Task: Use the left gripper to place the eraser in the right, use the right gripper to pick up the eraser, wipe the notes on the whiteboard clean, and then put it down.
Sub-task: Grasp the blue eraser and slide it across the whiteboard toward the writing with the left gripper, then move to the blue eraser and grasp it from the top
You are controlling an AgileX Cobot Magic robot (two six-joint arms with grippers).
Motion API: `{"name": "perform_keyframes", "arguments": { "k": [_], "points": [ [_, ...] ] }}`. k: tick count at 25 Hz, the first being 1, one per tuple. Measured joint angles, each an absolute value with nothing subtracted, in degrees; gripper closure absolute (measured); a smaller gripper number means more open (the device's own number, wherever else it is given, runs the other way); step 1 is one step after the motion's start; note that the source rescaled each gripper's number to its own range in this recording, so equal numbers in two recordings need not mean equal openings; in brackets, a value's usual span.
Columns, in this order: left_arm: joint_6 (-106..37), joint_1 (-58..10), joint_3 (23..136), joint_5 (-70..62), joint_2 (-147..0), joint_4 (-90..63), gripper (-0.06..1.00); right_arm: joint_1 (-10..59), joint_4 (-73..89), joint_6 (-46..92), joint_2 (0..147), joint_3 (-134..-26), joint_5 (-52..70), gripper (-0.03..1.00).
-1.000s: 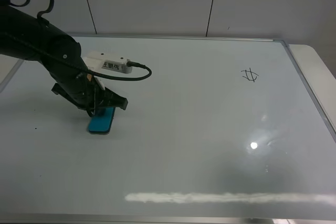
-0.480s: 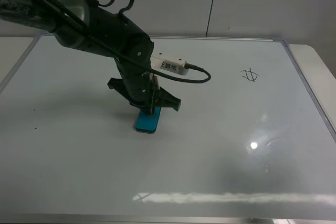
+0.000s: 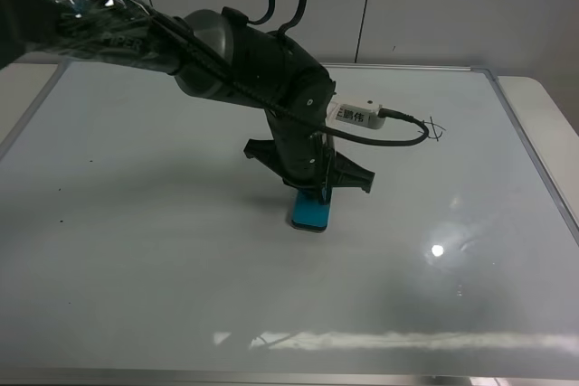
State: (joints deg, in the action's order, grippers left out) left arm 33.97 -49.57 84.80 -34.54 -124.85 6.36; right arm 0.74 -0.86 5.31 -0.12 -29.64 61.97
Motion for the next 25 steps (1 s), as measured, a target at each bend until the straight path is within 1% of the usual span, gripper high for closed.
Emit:
{"name": "perform_keyframes", "arguments": {
  "k": [13, 15, 18, 25],
  "points": [
    [38.93, -54.36, 97.86, -35.56, -132.17, 5.59, 0.94, 0.74, -2.31, 5.31, -0.12, -29.64, 61.92, 0.10],
    [39.83, -55.70, 101.55, -36.43, -134.59, 5.34, 0.94, 0.74, -2.61, 5.31, -0.12, -29.64, 61.92, 0.10],
    [40.02, -56.73, 104.87, -40.31, -135.68, 6.07, 0.94, 0.74, -3.19, 5.31, -0.12, -29.64, 61.92, 0.10],
    [37.26, -57.15, 114.15, -57.25, -135.80, 10.85, 0.94, 0.74, -3.71, 5.31, -0.12, -29.64, 61.92, 0.10]
  ]
}}
